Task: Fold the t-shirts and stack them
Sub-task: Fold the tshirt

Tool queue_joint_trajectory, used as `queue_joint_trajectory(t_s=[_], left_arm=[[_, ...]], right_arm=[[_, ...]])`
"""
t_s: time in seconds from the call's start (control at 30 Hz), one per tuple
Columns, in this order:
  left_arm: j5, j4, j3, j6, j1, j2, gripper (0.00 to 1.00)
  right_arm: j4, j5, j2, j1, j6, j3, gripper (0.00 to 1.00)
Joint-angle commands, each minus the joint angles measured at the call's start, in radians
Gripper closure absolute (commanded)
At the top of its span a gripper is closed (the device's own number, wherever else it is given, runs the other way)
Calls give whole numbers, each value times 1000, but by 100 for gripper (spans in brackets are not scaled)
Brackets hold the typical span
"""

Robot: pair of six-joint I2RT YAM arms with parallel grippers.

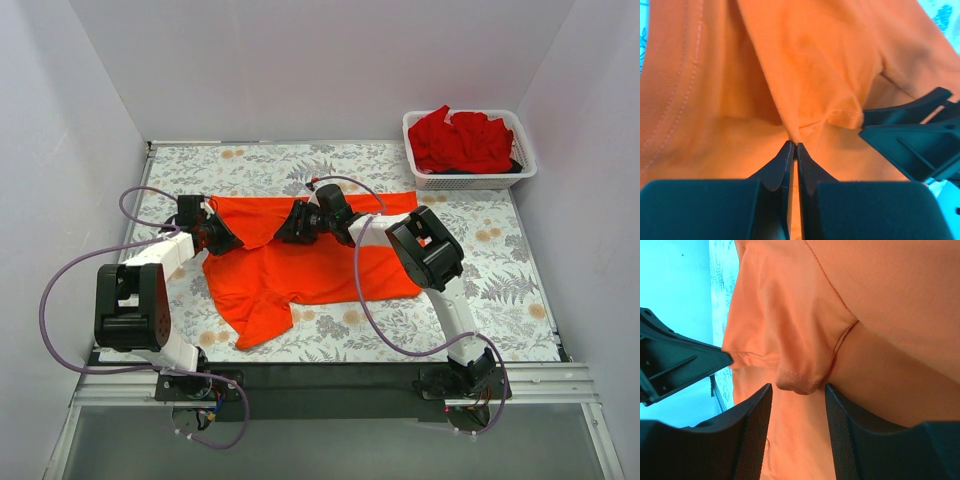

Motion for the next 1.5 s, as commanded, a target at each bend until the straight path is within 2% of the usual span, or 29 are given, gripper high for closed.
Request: queue_joint_trajectory(t_s=[0.0, 0.33, 0.43, 0.57, 0.6, 0.67, 0.73, 1.2, 1.47], left_arm=[[32, 18, 44, -18, 6, -66, 100], [13, -4, 69, -18, 6, -91, 100], [9, -7, 74, -19, 6, -94, 100], [-5, -11, 74, -18, 6, -92, 100], [-13, -11, 74, -18, 6, -92, 100], [-22, -18, 69, -15, 38, -91, 100], [-42, -19, 64, -13, 43, -92, 100], [-73, -54, 8, -2, 49, -114, 100], [-51, -59, -90, -24, 49, -120, 100]], right_arm=[[39, -12, 23, -3, 25, 5, 47], [65, -19, 25, -9, 32, 11, 56], [70, -19, 23, -12, 35, 13, 62], [72, -15, 11, -15, 26, 2, 75], [72, -10, 2, -21, 23, -1, 85], [72, -9, -7, -33, 17, -13, 95], [72, -12, -21, -39, 14, -21, 99], [67, -88, -38, -59, -1, -33, 99], [59, -99, -58, -59, -20, -53, 99]])
